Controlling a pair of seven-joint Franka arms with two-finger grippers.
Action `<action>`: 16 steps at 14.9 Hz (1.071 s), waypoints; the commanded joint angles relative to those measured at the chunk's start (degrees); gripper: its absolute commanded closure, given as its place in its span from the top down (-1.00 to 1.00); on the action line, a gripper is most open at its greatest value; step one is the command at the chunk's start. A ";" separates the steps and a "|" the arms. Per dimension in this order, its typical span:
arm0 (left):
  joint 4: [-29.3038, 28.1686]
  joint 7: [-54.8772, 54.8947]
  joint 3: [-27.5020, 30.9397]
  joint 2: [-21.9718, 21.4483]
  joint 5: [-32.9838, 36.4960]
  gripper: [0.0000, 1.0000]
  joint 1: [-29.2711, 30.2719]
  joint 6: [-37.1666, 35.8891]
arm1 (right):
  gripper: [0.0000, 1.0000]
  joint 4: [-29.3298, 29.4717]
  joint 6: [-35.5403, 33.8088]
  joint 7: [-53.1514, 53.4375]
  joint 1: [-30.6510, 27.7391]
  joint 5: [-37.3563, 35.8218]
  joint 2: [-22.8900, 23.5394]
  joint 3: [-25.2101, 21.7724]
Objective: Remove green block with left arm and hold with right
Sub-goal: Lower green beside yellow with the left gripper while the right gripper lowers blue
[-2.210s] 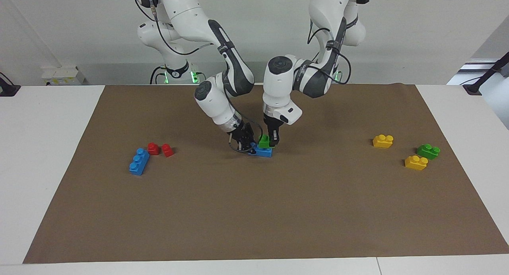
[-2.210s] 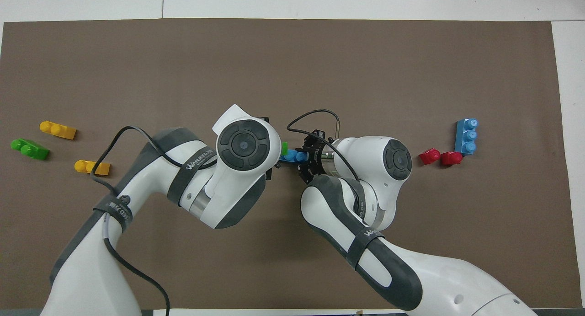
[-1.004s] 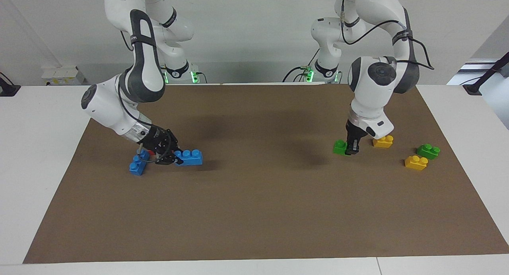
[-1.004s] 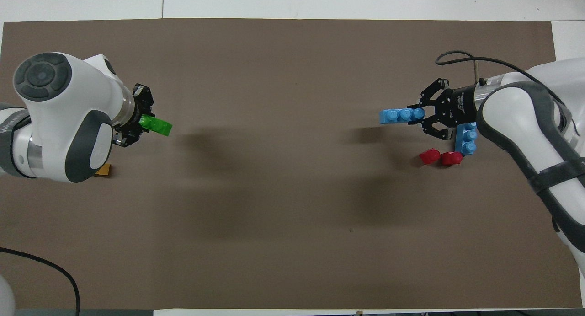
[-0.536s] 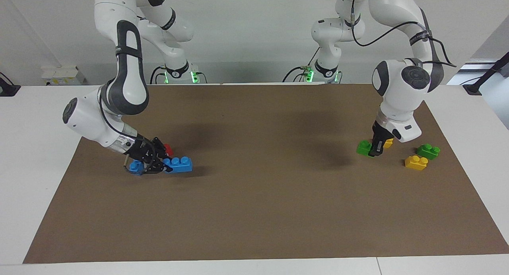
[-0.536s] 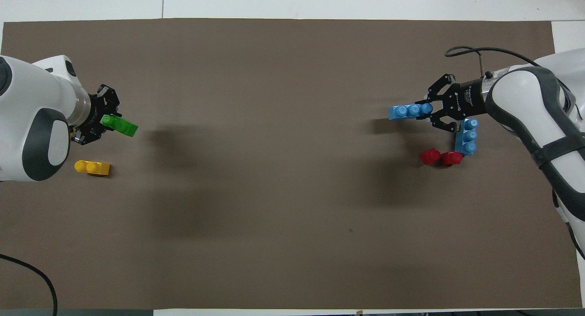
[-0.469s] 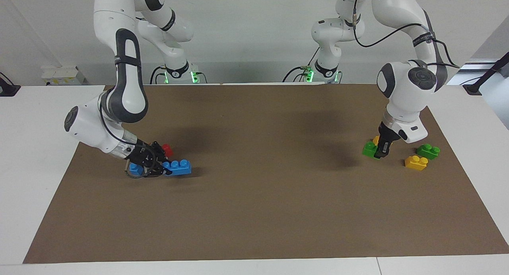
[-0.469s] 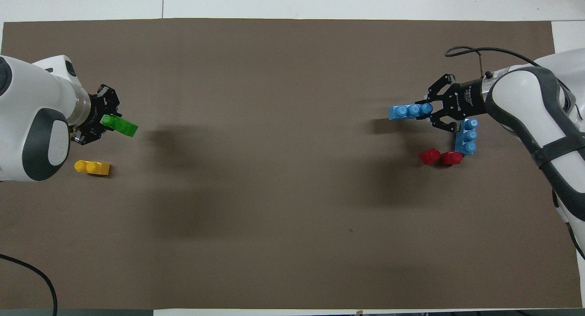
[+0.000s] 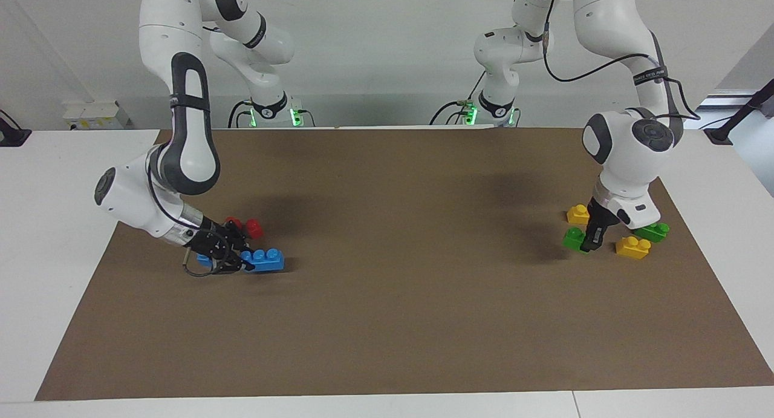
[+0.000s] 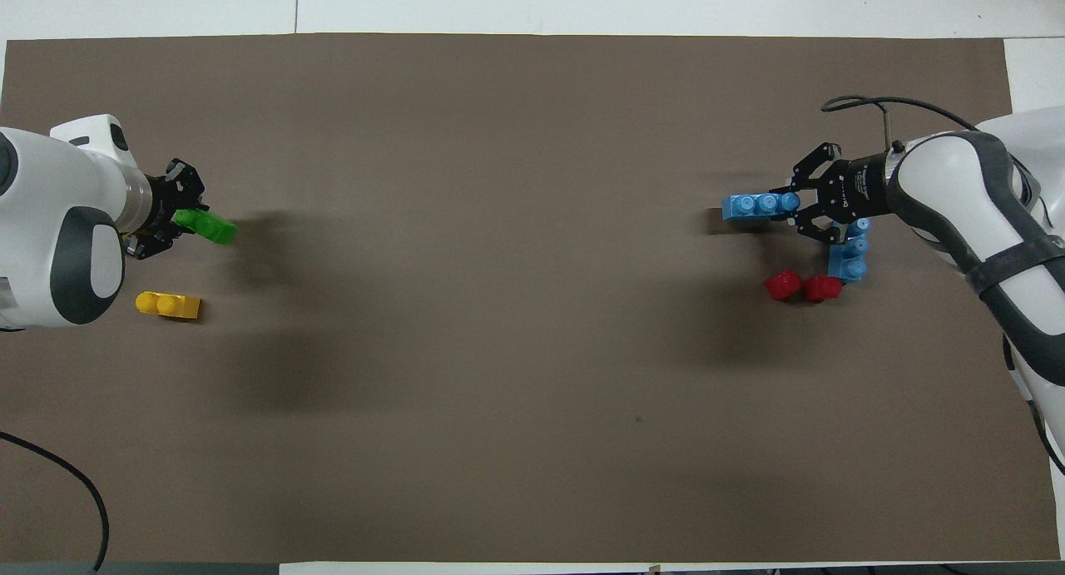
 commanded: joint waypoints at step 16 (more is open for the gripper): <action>-0.77 6.14 -0.37 4.04 -0.04 -1.00 2.61 5.88 | 0.75 -3.31 1.95 -2.88 -1.41 -1.21 -1.30 0.72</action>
